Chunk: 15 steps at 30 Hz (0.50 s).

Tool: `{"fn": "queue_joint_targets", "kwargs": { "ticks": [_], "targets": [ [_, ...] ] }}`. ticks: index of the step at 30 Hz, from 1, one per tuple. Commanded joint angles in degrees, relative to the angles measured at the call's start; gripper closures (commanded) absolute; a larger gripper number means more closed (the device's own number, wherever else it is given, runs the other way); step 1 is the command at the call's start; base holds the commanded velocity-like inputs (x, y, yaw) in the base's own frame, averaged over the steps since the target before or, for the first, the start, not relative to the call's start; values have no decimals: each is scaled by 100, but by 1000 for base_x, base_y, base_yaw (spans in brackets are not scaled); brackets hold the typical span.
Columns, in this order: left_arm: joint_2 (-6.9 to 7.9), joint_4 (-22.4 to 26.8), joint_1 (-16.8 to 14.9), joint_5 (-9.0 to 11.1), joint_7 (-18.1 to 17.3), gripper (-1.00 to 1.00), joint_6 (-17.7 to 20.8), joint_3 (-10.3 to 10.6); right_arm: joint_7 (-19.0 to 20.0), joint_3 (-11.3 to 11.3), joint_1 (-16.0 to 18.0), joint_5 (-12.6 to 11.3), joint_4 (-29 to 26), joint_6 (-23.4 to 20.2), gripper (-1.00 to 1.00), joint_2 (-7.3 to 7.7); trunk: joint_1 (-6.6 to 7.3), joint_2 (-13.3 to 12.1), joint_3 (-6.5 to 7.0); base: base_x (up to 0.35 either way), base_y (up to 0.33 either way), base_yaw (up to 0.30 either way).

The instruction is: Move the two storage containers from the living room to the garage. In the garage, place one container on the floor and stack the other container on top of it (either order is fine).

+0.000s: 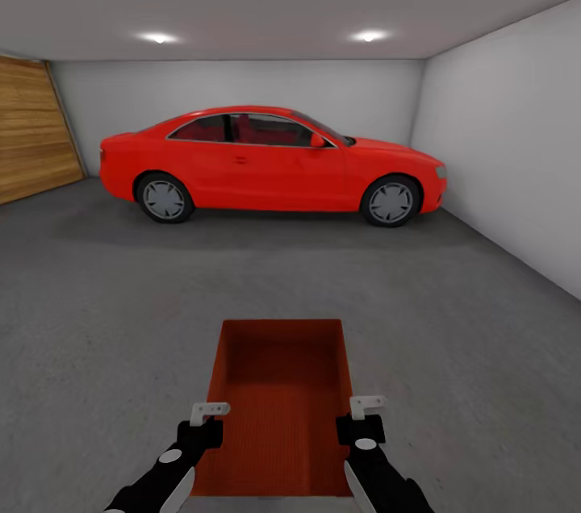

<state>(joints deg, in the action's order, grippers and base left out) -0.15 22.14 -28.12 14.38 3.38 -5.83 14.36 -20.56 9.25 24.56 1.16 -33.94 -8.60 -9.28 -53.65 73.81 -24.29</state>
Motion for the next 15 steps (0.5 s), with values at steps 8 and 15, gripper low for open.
{"fn": "queue_joint_targets", "kwargs": {
  "ticks": [8,15],
  "targets": [
    [32,-25,-9,65,92,100,-20,37,-88,77,5,236,-19,-54,100,75,-3,4,-6,340,0,0],
    [33,-25,-9,65,92,100,-15,34,-88,77,5,236,-19,-54,100,75,-3,4,-6,210,0,0]
  ]
}}
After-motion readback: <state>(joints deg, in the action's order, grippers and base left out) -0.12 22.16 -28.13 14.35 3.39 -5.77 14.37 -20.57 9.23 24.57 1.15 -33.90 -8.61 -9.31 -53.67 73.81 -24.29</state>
